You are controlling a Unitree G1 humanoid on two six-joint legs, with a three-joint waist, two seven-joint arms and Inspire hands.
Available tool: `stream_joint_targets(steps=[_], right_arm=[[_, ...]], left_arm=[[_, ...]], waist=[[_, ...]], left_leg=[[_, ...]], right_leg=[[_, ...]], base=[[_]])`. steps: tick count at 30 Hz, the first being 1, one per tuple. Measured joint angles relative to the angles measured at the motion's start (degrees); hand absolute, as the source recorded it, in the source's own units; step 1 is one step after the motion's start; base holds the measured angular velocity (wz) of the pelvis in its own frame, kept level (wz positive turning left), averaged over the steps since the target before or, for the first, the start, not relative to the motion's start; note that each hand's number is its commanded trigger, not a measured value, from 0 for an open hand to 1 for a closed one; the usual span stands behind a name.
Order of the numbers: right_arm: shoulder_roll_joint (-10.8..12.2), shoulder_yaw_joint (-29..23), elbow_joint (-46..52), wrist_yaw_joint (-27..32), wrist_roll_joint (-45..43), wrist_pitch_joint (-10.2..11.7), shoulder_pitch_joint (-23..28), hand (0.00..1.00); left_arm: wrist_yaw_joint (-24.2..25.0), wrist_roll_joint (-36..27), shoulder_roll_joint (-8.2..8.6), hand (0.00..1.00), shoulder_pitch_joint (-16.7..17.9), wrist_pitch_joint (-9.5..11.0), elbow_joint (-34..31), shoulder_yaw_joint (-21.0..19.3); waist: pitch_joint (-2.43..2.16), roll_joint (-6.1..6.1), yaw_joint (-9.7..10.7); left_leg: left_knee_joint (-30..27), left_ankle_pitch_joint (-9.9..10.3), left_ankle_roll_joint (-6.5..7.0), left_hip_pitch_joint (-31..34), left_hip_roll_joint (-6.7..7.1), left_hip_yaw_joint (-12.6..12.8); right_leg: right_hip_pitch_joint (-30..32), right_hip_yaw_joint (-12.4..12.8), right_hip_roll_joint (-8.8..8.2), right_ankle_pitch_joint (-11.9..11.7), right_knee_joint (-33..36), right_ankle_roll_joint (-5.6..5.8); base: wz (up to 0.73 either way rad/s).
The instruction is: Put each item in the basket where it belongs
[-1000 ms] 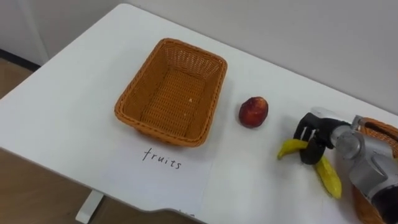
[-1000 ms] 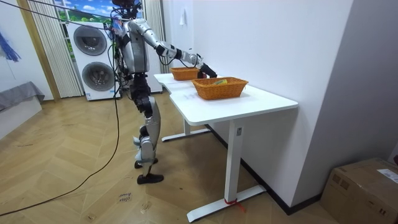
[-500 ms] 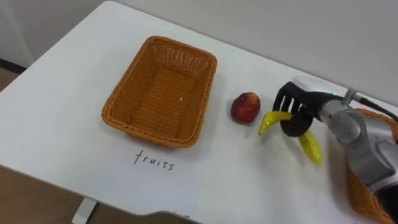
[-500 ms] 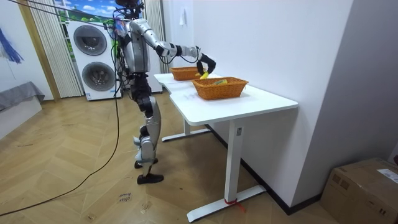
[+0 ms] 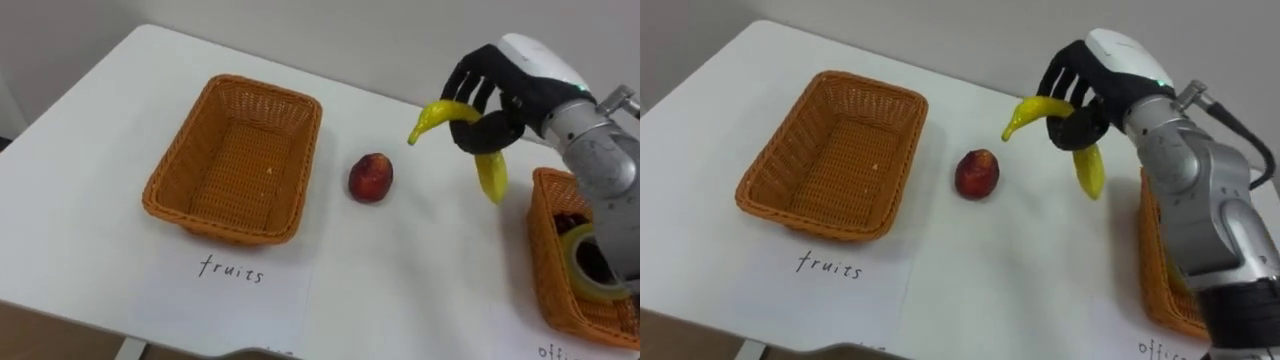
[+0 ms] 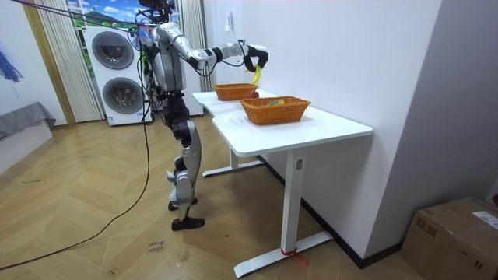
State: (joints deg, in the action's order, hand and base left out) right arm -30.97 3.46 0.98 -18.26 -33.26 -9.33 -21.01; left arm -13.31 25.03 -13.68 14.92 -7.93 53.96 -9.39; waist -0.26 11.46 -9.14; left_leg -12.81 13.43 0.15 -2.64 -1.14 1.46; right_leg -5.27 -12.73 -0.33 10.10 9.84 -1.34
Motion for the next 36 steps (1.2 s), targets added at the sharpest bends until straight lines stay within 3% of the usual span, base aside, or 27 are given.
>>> stream_joint_targets(steps=[9,15,23,29,32,36], right_arm=[[-0.4,-0.2,2.4,-0.6,0.8,0.0,0.0,1.00],[-0.3,-0.1,6.9,-0.7,1.7,-0.2,0.0,1.00],[1.5,0.9,11.6,0.4,1.4,0.5,0.0,1.00],[1.6,4.9,11.7,1.9,2.7,1.3,-0.1,1.00],[3.1,7.2,11.7,3.3,2.5,1.4,-0.4,1.00],[4.3,9.8,11.7,4.5,3.8,2.0,-0.4,1.00]], left_arm=[[0.5,-0.1,0.60,0.00,0.2,0.5,-1.2,0.0],[0.3,-0.1,0.67,0.00,-0.3,1.2,-2.4,0.1],[0.0,-0.1,0.68,0.00,-0.4,1.3,-2.8,0.8],[-0.4,-0.1,0.64,0.00,-0.1,2.0,-2.8,1.9],[-1.6,-0.1,0.50,0.00,-0.1,2.0,-2.7,3.3],[-2.3,-0.2,0.55,0.00,-0.1,2.1,-2.2,4.1]], waist=[[0.09,0.38,0.6],[0.49,0.11,0.2],[0.61,-0.01,-1.1],[0.69,-0.06,-3.1],[0.77,-0.12,-4.0],[1.36,-0.09,-4.8]], left_leg=[[0.1,0.0,0.01,-0.8,-0.02,0.3],[0.6,0.0,0.00,-0.5,-0.08,0.5],[0.5,0.0,-0.01,0.0,-0.07,-0.1],[0.8,0.0,-0.01,-0.4,-0.10,-0.3],[1.0,0.0,-0.03,-0.6,-0.12,-0.6],[1.1,0.0,-0.02,-0.4,-0.02,-1.7]], right_leg=[[-0.6,0.1,0.09,0.0,0.0,0.00],[0.0,0.1,0.11,0.0,0.0,0.00],[0.3,0.1,0.20,0.0,-0.1,0.02],[0.3,-0.1,0.22,0.0,-0.2,0.02],[0.0,-0.2,0.22,0.0,-0.2,0.02],[-0.4,-1.7,0.14,0.0,-0.2,0.03]], base=[[-0.01],[-0.03],[0.05],[-0.01],[0.03],[0.13]])
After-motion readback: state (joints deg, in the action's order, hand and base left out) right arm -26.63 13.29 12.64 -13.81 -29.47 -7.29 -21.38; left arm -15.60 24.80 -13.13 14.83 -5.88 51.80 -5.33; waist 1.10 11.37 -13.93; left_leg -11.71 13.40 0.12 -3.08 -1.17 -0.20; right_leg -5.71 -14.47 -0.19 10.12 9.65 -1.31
